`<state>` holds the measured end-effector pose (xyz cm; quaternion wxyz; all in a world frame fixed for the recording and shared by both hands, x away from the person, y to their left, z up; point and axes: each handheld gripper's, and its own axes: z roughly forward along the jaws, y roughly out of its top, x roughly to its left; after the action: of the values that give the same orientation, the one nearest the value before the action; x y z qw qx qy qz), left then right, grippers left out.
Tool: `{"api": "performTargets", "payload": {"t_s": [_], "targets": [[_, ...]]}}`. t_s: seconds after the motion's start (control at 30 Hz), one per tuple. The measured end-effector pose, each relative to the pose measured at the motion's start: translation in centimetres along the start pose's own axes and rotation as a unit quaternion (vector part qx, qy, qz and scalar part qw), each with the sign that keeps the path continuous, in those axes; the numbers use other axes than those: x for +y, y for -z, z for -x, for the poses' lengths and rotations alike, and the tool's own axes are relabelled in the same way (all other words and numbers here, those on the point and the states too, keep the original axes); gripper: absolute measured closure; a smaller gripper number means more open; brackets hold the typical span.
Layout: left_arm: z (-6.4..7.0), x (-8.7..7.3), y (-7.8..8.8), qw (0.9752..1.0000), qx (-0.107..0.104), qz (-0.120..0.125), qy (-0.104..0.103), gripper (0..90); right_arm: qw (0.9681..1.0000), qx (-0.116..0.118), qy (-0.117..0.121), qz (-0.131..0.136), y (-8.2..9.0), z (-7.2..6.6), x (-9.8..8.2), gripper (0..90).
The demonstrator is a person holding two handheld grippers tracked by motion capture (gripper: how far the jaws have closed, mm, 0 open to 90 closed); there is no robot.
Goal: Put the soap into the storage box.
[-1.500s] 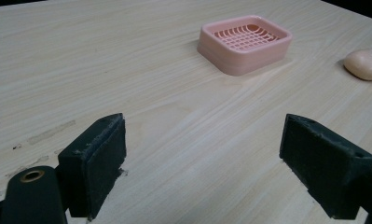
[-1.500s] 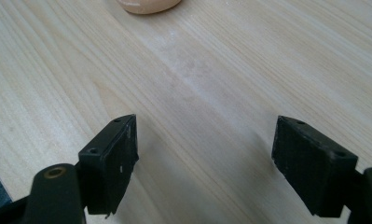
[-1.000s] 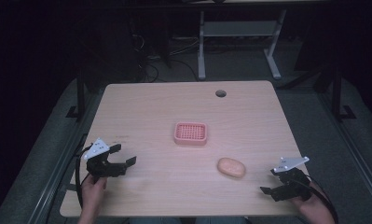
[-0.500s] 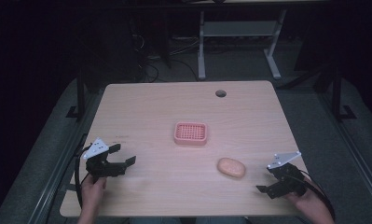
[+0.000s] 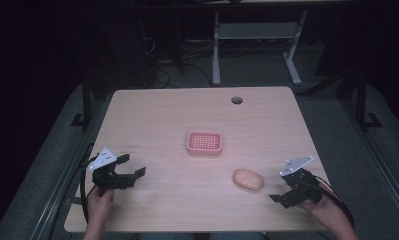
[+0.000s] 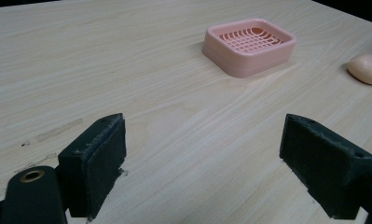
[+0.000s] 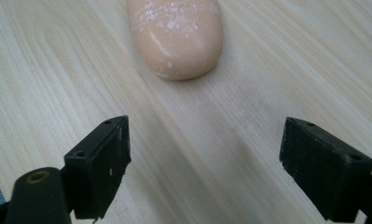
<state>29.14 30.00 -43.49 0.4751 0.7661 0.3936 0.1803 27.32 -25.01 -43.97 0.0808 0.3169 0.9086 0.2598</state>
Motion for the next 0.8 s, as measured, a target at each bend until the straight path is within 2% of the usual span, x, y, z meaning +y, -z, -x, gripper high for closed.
{"api": "performTargets", "payload": {"t_s": [0.23,0.37,0.6,0.67,0.8], "targets": [[-0.1,0.0,0.1,1.0000,0.001,0.002,0.003,14.3,0.9999,0.006,0.007,-0.005,-0.2,-0.1,1.2,15.8],[-0.2,0.0,0.2,1.0000,0.002,0.004,0.006,14.2,0.9996,0.008,0.023,-0.014,-0.4,-0.4,2.3,15.8],[-0.4,0.0,0.3,1.0000,0.003,0.006,0.006,14.2,0.9988,0.013,0.039,-0.026,-1.0,-0.7,3.9,15.9],[-0.3,0.0,0.3,1.0000,0.004,0.006,0.006,14.2,0.9980,0.015,0.054,-0.028,-1.3,-0.7,4.3,16.5],[-0.3,0.0,0.3,1.0000,0.002,0.005,0.006,14.2,0.9972,0.017,0.062,-0.038,-1.7,-0.8,5.0,16.5]]}}
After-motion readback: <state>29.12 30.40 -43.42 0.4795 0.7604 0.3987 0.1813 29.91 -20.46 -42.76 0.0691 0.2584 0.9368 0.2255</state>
